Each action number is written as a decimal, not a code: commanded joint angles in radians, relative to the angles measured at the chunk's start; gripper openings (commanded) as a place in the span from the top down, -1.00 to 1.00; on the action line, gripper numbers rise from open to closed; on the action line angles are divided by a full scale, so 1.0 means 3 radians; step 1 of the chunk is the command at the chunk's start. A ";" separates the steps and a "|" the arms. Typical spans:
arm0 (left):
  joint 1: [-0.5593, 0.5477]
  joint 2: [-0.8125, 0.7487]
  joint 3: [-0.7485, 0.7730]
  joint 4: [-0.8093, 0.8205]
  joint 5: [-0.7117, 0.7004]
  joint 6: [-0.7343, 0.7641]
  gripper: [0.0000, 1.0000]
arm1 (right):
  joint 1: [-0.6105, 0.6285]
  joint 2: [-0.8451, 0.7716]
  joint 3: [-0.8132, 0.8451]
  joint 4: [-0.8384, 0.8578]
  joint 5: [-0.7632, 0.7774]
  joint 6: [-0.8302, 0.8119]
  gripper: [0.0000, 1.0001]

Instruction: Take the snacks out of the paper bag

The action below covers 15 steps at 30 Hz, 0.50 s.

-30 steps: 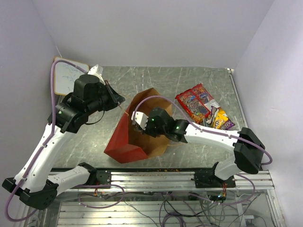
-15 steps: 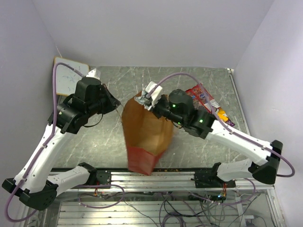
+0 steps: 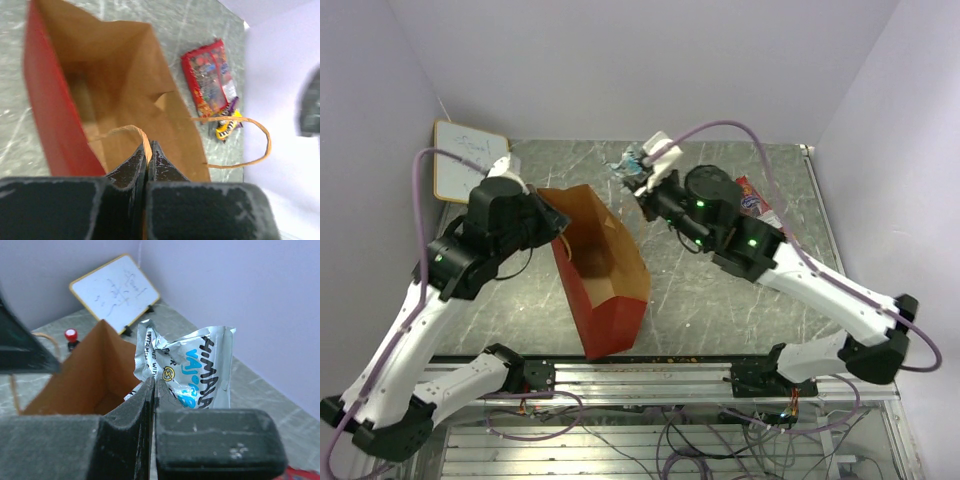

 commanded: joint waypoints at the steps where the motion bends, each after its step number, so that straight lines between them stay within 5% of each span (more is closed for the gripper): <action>1: -0.0024 0.0421 0.0205 0.0677 0.0534 0.0236 0.86 | -0.0006 0.0427 0.0243 0.0194 -0.0292 0.0485 1.00; 7: 0.0040 0.0820 0.0663 0.0346 0.0231 0.0585 0.86 | -0.0007 0.0824 0.0942 0.0038 0.0101 0.0478 1.00; 15: 0.0491 0.0574 0.0232 0.0344 0.0582 0.0700 0.86 | -0.0210 0.0615 0.0964 -0.0462 0.1176 0.0419 1.00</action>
